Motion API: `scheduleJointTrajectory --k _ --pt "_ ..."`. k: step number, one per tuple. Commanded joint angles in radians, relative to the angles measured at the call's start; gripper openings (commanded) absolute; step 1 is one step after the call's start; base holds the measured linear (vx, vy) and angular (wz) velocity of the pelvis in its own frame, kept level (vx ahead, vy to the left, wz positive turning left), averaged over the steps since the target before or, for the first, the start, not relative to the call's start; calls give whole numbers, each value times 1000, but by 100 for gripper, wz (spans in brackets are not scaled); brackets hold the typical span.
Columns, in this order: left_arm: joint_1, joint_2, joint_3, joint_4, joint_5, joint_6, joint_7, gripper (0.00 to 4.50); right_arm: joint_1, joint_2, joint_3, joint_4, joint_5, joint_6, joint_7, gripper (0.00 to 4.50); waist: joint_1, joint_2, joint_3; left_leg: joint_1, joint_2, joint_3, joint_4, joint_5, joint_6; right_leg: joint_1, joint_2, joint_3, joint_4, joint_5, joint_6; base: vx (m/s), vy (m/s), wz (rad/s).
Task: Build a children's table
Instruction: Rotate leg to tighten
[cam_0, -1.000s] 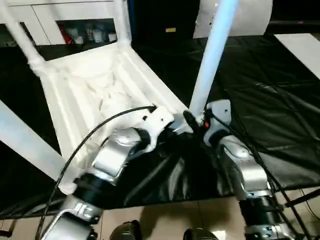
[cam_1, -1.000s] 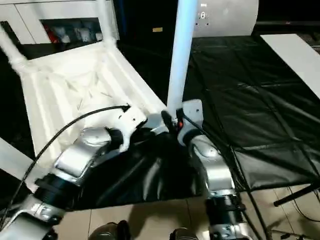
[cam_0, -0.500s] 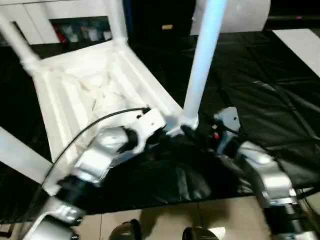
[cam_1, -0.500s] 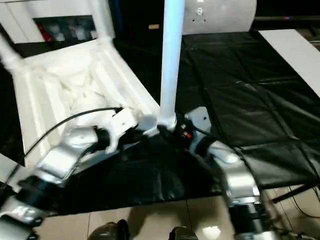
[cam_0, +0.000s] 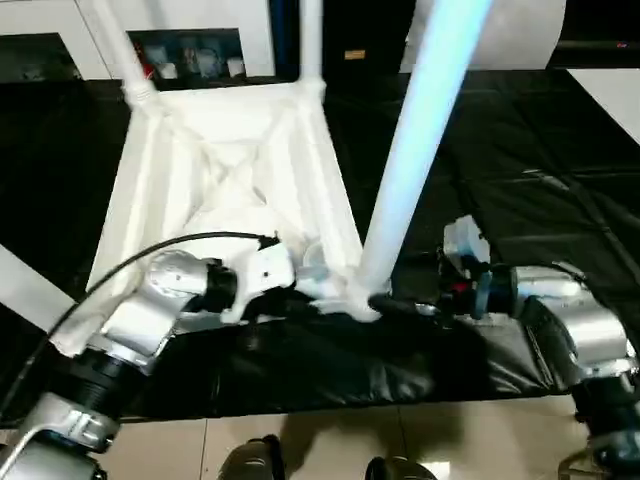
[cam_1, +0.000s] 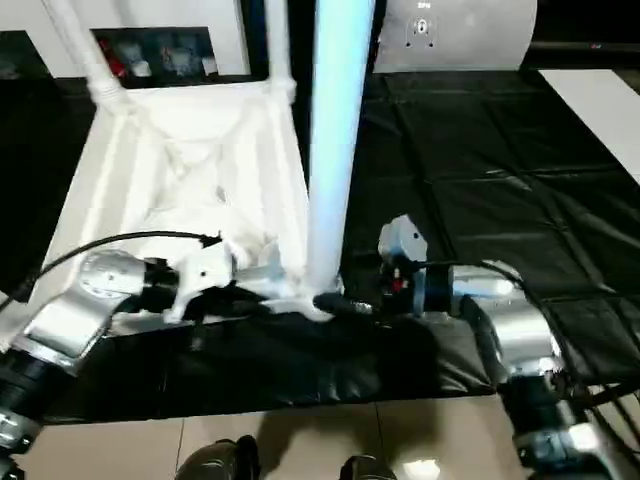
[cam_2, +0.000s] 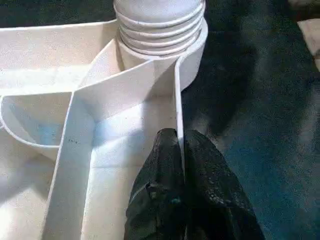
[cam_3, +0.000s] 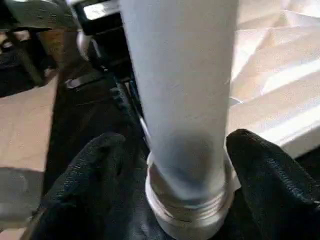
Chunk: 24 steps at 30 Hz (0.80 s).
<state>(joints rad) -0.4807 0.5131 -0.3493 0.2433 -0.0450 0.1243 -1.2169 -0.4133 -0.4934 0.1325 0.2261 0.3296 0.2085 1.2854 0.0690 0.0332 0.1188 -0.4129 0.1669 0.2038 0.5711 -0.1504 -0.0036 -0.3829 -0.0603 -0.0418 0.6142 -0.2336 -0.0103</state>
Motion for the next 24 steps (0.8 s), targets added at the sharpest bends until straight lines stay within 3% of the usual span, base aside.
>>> scheduleJointTrajectory --k 1,7,10,13,20,24 --pt "-6 4 -57 -2 13 -32 -68 0 -21 -13 29 38 -10 -18 45 331 -3 -13 -73 38 75 -32 -49 -82 142 30 -91 44 -52 63 -289 0 0 0" --pt "-21 2 -72 -1 9 -49 -100 0 -66 -10 50 99 -18 -40 98 283 5 -15 -72 39 76 -31 -48 -87 135 29 -90 44 -51 37 -294 0 0 0" --pt "-31 -3 -74 18 11 -59 -105 0 -76 -8 52 109 -15 -39 116 247 12 -15 -73 40 78 -31 -44 -68 141 26 -89 43 -45 68 -297 0 0 0" --pt "-32 -3 -73 25 15 -66 -109 0 -80 -4 53 113 -14 -43 124 237 13 -14 -74 38 78 -32 -43 -65 142 26 -90 42 -43 77 -298 0 0 0" --pt "-29 0 -69 33 15 -63 -104 0 -49 -3 57 83 -3 -34 138 200 14 -8 -69 41 80 -33 -49 -135 102 23 -93 45 -52 -9 -293 0 0 0" --pt "-22 -18 -48 32 13 -21 -56 0 -15 9 48 42 6 -6 104 197 14 -5 -70 41 80 -34 -50 -140 94 24 -93 45 -51 3 -297 0 0 0"
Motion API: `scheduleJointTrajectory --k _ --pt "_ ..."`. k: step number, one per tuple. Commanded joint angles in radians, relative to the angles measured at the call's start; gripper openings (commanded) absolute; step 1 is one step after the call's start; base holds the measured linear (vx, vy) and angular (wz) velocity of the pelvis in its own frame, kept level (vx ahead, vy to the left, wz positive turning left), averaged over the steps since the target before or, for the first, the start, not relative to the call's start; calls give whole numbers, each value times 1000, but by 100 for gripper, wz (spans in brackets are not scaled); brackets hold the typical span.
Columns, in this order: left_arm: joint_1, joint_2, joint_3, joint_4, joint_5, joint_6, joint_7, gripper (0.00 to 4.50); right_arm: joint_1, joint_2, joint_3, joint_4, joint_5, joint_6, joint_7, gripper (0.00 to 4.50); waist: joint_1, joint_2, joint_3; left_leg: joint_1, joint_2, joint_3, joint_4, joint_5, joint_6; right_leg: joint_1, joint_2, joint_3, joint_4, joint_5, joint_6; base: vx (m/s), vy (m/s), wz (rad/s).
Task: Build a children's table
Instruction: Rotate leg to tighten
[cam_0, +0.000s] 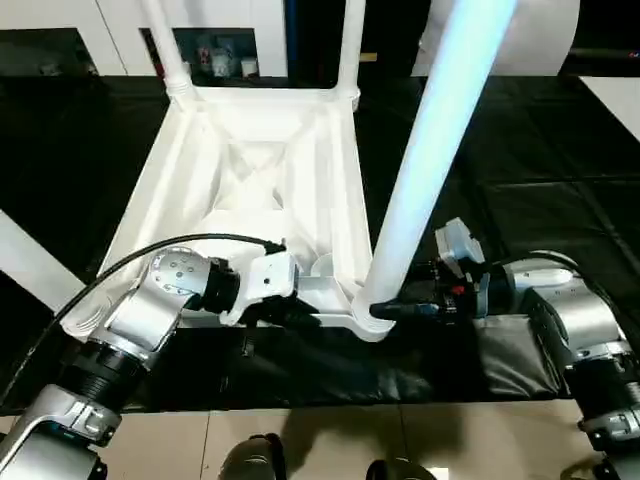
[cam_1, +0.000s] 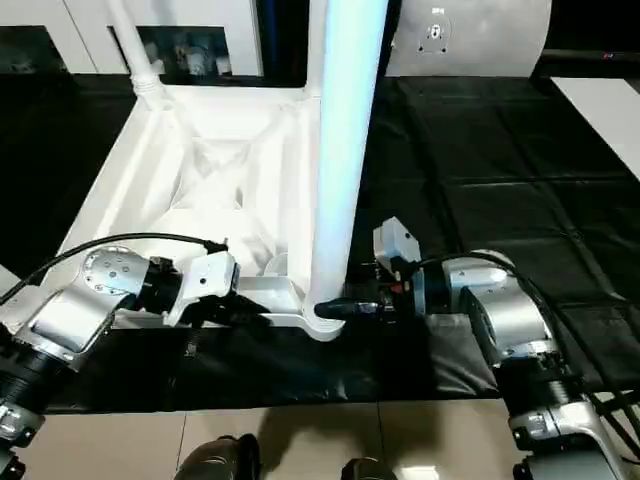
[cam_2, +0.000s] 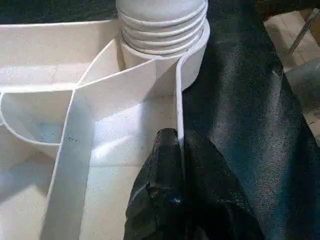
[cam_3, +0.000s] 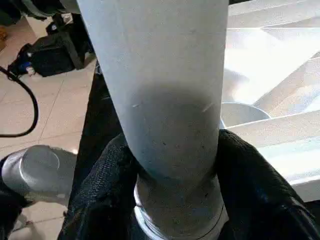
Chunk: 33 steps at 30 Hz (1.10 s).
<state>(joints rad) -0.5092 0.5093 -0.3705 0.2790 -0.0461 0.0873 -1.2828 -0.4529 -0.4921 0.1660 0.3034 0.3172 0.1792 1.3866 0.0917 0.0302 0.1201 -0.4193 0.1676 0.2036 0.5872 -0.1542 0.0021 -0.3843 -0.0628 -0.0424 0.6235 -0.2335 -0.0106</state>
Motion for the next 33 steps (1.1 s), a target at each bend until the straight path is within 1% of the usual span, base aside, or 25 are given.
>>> scheduleJointTrajectory --k 1,3,4,5,6,7,8,9,10,12,13,15,16,18,19,20,21,23,24,25,27,29,30,31,33 --pt "6 -16 -25 -3 15 20 17 0 28 11 14 -39 18 24 -4 197 -8 -4 -70 47 79 -33 -67 -137 88 25 -90 46 -62 3 -295 0 0 0" --pt "3 -48 -2 3 22 62 93 0 58 55 4 -72 -11 44 -134 197 -9 -3 -69 47 79 -35 -69 -150 79 24 -92 47 -64 -13 -294 0 0 0" --pt "3 -51 0 3 22 65 98 0 60 58 4 -74 -14 45 -143 197 -11 -3 -67 45 80 -34 -71 -161 73 23 -94 48 -66 -29 -292 0 0 0" --pt "2 -85 21 -13 18 115 163 0 79 111 -8 -97 -45 53 -274 197 -14 -4 -63 46 79 -36 -75 -192 57 22 -96 49 -72 -84 -287 0 0 0" --pt "2 -85 21 -13 18 115 163 0 79 111 -8 -97 -45 53 -274 196 -16 -3 -58 47 77 -38 -80 -240 30 19 -97 51 -81 -170 -274 0 0 0" --pt "3 -98 28 -24 15 133 187 0 85 134 -15 -104 -57 56 -325 196 -19 -4 -57 50 77 -39 -82 -268 16 18 -99 52 -86 -221 -265 0 0 0" --pt "0 -117 30 -38 26 164 223 0 90 174 -28 -111 -71 83 -411 196 -28 -10 -50 43 76 -44 -89 -298 -12 21 -101 53 -90 -304 -239 0 0 0" --pt "-3 -144 33 -52 33 207 264 0 95 218 -38 -120 -83 112 -495 196 -33 -6 -47 48 75 -49 -93 -345 -37 15 -102 53 -96 -387 -213 0 0 0" --pt "-7 -172 36 -61 41 246 304 0 97 262 -49 -126 -92 140 -574 196 -43 -8 -48 51 76 -54 -95 -376 -58 12 -104 54 -99 -429 -196 0 0 0" --pt "-10 -190 39 -68 46 272 330 0 99 290 -56 -130 -97 159 -625 195 -55 -9 -46 49 74 -57 -101 -391 -75 10 -100 53 -100 -429 -183 0 0 0" --pt "-19 -246 49 -78 50 330 400 0 97 352 -74 -130 -111 188 -736 195 -57 -11 -49 50 74 -57 -101 -389 -77 11 -100 54 -101 -420 -180 0 0 0" --pt "-35 -298 61 -79 59 377 472 0 94 397 -76 -130 -145 193 -829 195 -63 -9 -52 54 71 -52 -97 -367 -71 5 -100 58 -106 -388 -180 0 0 0" --pt "-47 -325 66 -73 67 389 510 0 94 418 -77 -129 -158 194 -870 195 -62 -10 -55 54 71 -51 -97 -353 -66 8 -99 57 -105 -366 -180 0 0 0" --pt "-72 -379 77 -60 83 409 585 0 94 473 -93 -128 -166 206 -962 195 -58 -5 -60 57 71 -44 -95 -290 -42 7 -93 58 -104 -246 -194 0 0 0" --pt "-79 -395 74 -56 85 405 597 0 95 492 -101 -123 -157 203 -979 195 -58 -5 -61 52 69 -43 -94 -269 -28 14 -92 57 -101 -208 -199 0 0 0" --pt "-82 -406 73 -57 89 406 604 0 96 507 -108 -122 -153 204 -991 195 -58 -6 -63 52 69 -42 -93 -261 -21 14 -91 57 -101 -194 -200 0 0 0" --pt "-84 -412 70 -59 91 408 608 0 96 515 -110 -123 -154 201 -999 230 -56 -5 -66 49 68 -41 -90 -236 -8 19 -92 57 -97 -152 -206 0 0 0" --pt "-81 -406 65 -66 94 414 596 0 94 534 -136 -127 -139 185 -1019 230 -54 -5 -71 47 66 -38 -84 -183 15 23 -91 55 -90 -65 -219 0 0 0" --pt "-78 -395 63 -69 101 418 592 0 94 528 -137 -130 -148 169 -1021 254 -54 -5 -72 45 65 -38 -83 -166 25 25 -91 55 -88 -38 -224 0 0 0" --pt "-77 -388 62 -70 107 421 590 0 94 523 -135 -132 -156 159 -1021 254 -53 -5 -73 43 64 -37 -80 -137 46 29 -90 52 -84 8 -234 0 0 0" --pt "-65 -354 51 -75 115 408 560 0 99 497 -132 -137 -160 141 -994 274 -52 -6 -72 42 65 -37 -80 -136 59 31 -92 51 -84 4 -238 0 0 0" --pt "-49 -313 50 -72 113 373 521 0 99 461 -161 -140 -134 152 -962 288 -52 -11 -72 44 66 -38 -80 -145 58 33 -90 50 -86 -27 -234 0 0 0" --pt "-49 -313 50 -72 113 373 521 0 99 461 -161 -140 -134 152 -962 288 -51 -9 -72 44 67 -38 -80 -144 58 33 -90 51 -85 -30 -233 0 0 0" --pt "-40 -291 50 -68 112 343 499 0 99 432 -170 -147 -120 149 -923 313 -52 -6 -72 45 68 -37 -80 -143 55 31 -88 50 -84 -28 -235 0 0 0" --pt "-32 -268 52 -59 108 312 475 0 97 393 -168 -155 -112 146 -866 324 -51 -8 -74 45 68 -38 -78 -135 58 36 -87 49 -82 -8 -237 0 0 0"
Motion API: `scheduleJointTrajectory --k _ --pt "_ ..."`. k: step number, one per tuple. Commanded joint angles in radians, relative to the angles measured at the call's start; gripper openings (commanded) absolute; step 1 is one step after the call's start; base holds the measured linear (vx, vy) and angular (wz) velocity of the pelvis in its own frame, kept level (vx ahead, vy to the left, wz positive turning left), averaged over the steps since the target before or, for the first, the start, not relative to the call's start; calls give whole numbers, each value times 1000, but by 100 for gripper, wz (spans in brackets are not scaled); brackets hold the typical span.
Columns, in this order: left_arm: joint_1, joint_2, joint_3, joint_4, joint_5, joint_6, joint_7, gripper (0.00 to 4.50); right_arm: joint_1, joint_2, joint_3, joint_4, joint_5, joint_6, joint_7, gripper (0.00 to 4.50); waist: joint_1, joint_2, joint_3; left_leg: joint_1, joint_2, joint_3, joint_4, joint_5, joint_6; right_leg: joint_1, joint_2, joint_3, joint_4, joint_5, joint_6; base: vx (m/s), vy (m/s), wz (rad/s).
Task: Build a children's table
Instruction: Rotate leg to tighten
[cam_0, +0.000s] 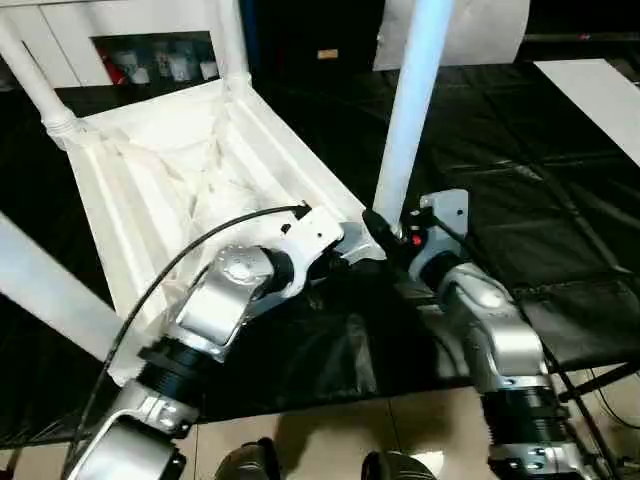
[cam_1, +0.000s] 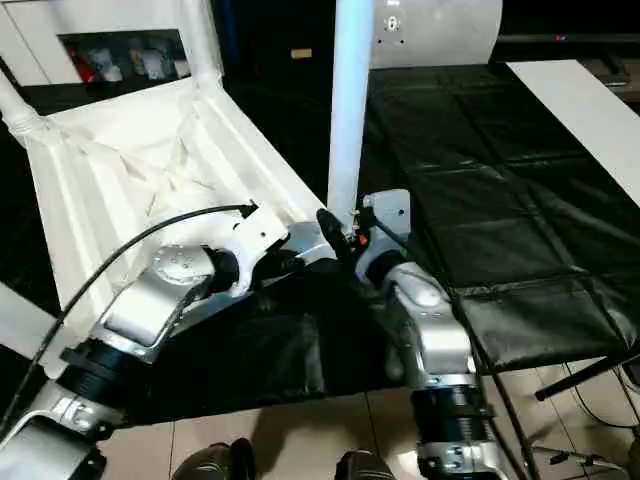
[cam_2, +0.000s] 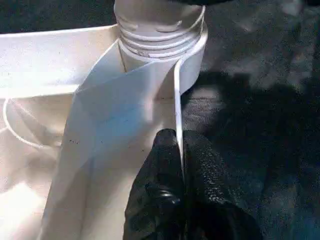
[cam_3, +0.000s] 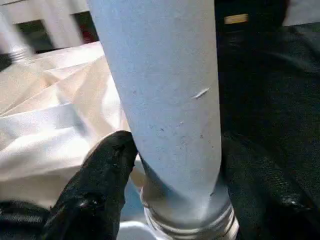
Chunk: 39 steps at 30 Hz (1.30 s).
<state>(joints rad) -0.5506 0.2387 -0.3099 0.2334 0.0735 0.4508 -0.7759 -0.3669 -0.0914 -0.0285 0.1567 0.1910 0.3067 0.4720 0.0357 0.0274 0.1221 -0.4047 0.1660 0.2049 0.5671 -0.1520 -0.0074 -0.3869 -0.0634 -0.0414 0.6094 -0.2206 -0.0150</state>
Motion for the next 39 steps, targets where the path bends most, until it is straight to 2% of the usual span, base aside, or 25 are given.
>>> scheduleJointTrajectory --k 1,6,8,10,12,15,18,20,23,24,27,28,34,37,39 --pt "18 31 -10 -4 -18 -89 -69 0 5 -60 34 -17 19 -1 136 335 5 -7 -75 29 68 -38 -56 -137 75 39 -88 48 -67 -15 -235 0 0 0" --pt "36 102 -19 1 -47 -187 -184 0 -23 -200 57 -9 52 -40 357 379 7 -10 -74 30 70 -36 -53 -140 90 39 -90 49 -67 -30 -244 0 0 0" --pt "39 118 -23 2 -54 -211 -213 0 -31 -225 61 -5 59 -48 398 403 9 -10 -75 31 70 -35 -52 -144 91 38 -89 48 -67 -52 -247 0 0 0" --pt "39 168 -39 16 -67 -267 -301 0 -52 -299 81 12 68 -64 522 412 13 -13 -75 35 73 -34 -52 -146 89 35 -88 47 -66 -65 -249 0 0 0" --pt "38 185 -45 22 -73 -294 -341 0 -59 -324 94 21 69 -76 570 412 19 -9 -78 37 74 -34 -51 -132 90 33 -87 47 -61 -44 -255 0 0 0" --pt "33 218 -61 26 -82 -318 -421 0 -82 -354 112 51 80 -76 655 412 28 -13 -81 36 73 -31 -45 -105 109 34 -86 45 -53 3 -272 0 0 0" --pt "17 252 -81 48 -73 -349 -480 0 -108 -374 135 87 92 -87 743 412 34 -14 -83 35 73 -30 -43 -103 115 34 -87 43 -50 6 -281 0 0 0" --pt "7 260 -83 57 -80 -366 -504 0 -118 -384 151 101 106 -83 802 384 38 -18 -81 35 74 -29 -44 -111 113 33 -87 44 -51 -8 -278 0 0 0" --pt "-4 265 -83 60 -90 -367 -525 0 -126 -393 170 111 114 -76 855 364 46 -16 -81 37 76 -29 -44 -114 107 31 -89 44 -50 -24 -278 0 0 0" --pt "-6 266 -84 61 -90 -369 -529 0 -127 -395 173 113 115 -74 865 351 48 -19 -82 37 75 -29 -43 -117 105 31 -88 43 -50 -32 -278 0 0 0" --pt "-13 269 -89 66 -92 -377 -550 0 -135 -402 193 126 113 -72 906 328 49 -20 -82 35 76 -30 -43 -118 101 31 -90 43 -50 -34 -279 0 0 0" --pt "-13 269 -89 66 -92 -377 -552 0 -136 -403 196 128 114 -72 910 306 49 -21 -83 35 76 -30 -43 -111 102 32 -91 43 -48 -27 -281 0 0 0" --pt "-18 266 -87 77 -93 -389 -567 0 -147 -406 213 150 112 -75 955 275 52 -18 -84 35 76 -31 -41 -103 107 31 -90 42 -45 -7 -288 0 0 0" --pt "-18 266 -87 79 -95 -389 -568 0 -146 -407 216 149 114 -74 963 238 52 -17 -83 35 77 -32 -41 -109 106 31 -90 41 -44 -11 -291 0 0 0" --pt "-19 265 -86 81 -94 -388 -567 0 -143 -409 221 148 114 -76 969 238 53 -15 -82 36 77 -32 -41 -118 100 29 -90 42 -46 -19 -292 0 0 0"
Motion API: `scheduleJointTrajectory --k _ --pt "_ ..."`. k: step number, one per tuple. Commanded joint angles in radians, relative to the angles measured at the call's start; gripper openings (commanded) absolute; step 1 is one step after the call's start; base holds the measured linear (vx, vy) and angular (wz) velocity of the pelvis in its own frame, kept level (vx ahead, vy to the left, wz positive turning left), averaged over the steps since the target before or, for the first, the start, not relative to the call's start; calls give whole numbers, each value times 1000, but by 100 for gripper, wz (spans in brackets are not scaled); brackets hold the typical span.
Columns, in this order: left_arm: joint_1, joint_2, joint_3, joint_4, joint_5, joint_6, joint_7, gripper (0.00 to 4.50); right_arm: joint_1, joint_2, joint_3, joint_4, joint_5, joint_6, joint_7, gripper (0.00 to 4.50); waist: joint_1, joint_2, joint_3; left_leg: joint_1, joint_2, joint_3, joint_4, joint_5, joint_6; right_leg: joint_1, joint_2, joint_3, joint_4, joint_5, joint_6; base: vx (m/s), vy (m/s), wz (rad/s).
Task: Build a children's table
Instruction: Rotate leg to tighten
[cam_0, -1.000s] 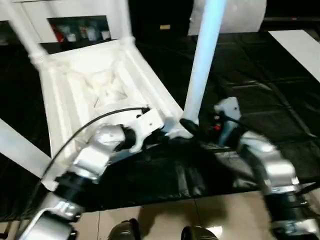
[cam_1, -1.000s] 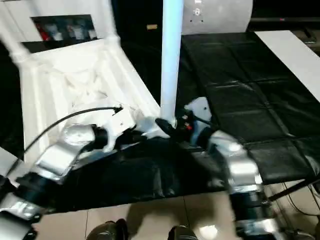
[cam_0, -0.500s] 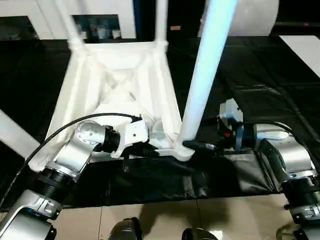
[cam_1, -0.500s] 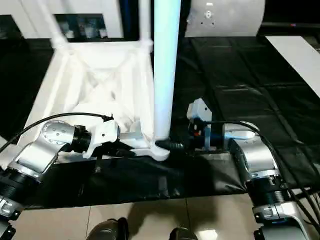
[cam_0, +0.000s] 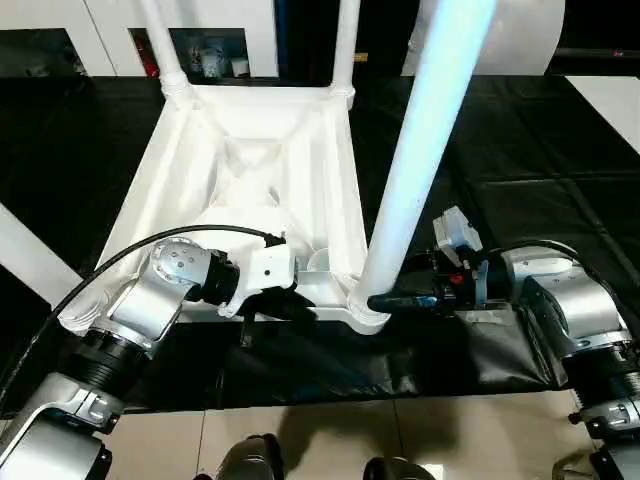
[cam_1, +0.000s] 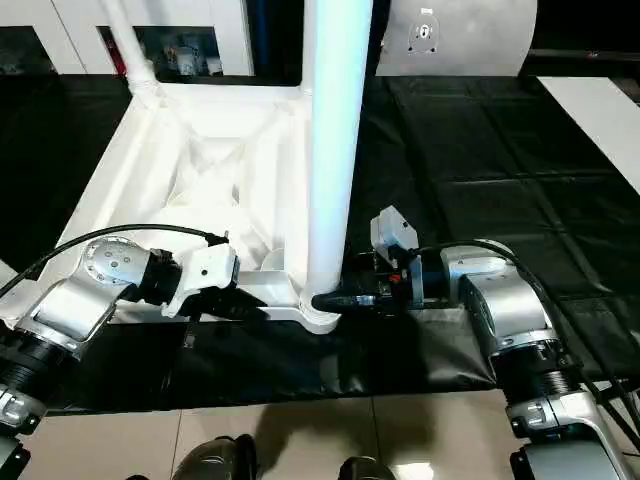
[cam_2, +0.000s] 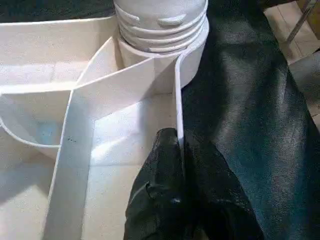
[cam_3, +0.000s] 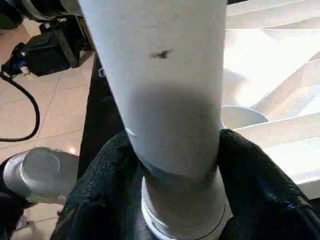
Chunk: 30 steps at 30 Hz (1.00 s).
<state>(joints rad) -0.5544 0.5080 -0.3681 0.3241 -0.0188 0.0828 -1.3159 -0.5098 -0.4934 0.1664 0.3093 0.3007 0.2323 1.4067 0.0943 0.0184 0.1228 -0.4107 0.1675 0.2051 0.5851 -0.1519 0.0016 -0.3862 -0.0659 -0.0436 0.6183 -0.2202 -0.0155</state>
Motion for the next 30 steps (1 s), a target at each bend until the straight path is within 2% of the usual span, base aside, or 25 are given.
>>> scheduleJointTrajectory --k 1,3,8,10,11,13,14,16,18,20,21,23,24,25,26,27,30 --pt "-15 -7 -27 -4 0 -17 -23 0 9 -8 35 -9 3 -4 41 211 -6 -5 -82 41 76 -32 -60 -126 87 29 -88 44 -55 -27 -292 0 0 0" --pt "-14 -10 -26 -2 2 -16 -19 0 15 -6 38 -15 3 -3 42 206 -7 -6 -82 42 76 -32 -61 -133 83 30 -89 44 -56 -33 -291 0 0 0" --pt "-12 -26 -9 -2 -6 9 7 0 40 8 36 -45 13 13 27 196 -5 -2 -81 43 76 -32 -61 -134 78 29 -89 45 -57 -26 -291 0 0 0" --pt "-17 -59 10 -7 4 64 87 0 77 56 6 -84 33 68 -83 195 -3 -2 -79 41 77 -33 -62 -123 86 29 -90 46 -55 -10 -297 0 0 0" --pt "-17 -59 10 -7 4 64 87 0 77 56 6 -84 33 68 -83 195 -3 -3 -79 42 77 -32 -63 -133 84 28 -90 46 -58 -22 -295 0 0 0" --pt "-16 -92 21 -22 4 107 143 0 108 99 -7 -109 26 84 -179 194 -5 -8 -72 42 77 -33 -69 -181 62 25 -93 47 -68 -109 -283 0 0 0" --pt "-14 -108 25 -32 3 127 164 0 120 118 -11 -117 17 82 -221 194 -7 -6 -65 47 78 -35 -74 -236 32 21 -97 50 -78 -205 -268 0 0 0" --pt "-12 -144 26 -50 10 162 215 0 149 166 -19 -131 -12 79 -328 194 -16 -11 -58 48 76 -44 -83 -312 -20 19 -102 53 -90 -364 -222 0 0 0" --pt "-19 -185 25 -53 26 190 275 0 176 215 -18 -145 -49 77 -430 194 -22 -10 -57 47 75 -49 -87 -331 -36 17 -102 52 -95 -406 -193 0 0 0" --pt "-43 -250 36 -37 47 235 375 0 201 272 -14 -166 -86 94 -538 193 -32 -10 -54 53 76 -48 -90 -368 -53 8 -99 54 -100 -421 -181 0 0 0" --pt "-53 -275 39 -33 55 252 411 0 210 299 -12 -178 -99 102 -584 193 -36 -10 -57 55 73 -50 -90 -379 -60 7 -101 53 -101 -426 -180 0 0 0" --pt "-69 -312 42 -30 66 271 462 0 219 342 -16 -197 -111 122 -656 193 -41 -11 -54 52 71 -53 -94 -384 -57 7 -101 52 -105 -439 -164 0 0 0" --pt "-79 -338 47 -24 71 284 497 0 215 373 -20 -195 -122 128 -712 193 -42 -6 -56 51 70 -55 -95 -383 -54 8 -102 52 -106 -432 -158 0 0 0" --pt "-86 -356 51 -20 74 294 521 0 212 395 -22 -193 -130 132 -751 193 -45 -7 -55 51 71 -54 -96 -384 -55 6 -100 52 -107 -426 -156 0 0 0" --pt "-94 -377 57 -12 79 301 551 0 203 423 -28 -184 -143 128 -801 193 -46 -2 -56 52 70 -56 -98 -396 -61 3 -100 52 -108 -420 -154 0 0 0" --pt "-102 -397 64 -3 84 310 581 0 194 451 -37 -172 -153 128 -852 193 -49 -6 -55 51 68 -55 -99 -405 -62 2 -99 53 -109 -412 -150 0 0 0" --pt "-114 -424 68 13 97 314 620 0 157 505 -56 -123 -185 133 -969 193 -54 -3 -59 49 67 -55 -99 -384 -55 1 -99 56 -108 -359 -157 0 0 0"
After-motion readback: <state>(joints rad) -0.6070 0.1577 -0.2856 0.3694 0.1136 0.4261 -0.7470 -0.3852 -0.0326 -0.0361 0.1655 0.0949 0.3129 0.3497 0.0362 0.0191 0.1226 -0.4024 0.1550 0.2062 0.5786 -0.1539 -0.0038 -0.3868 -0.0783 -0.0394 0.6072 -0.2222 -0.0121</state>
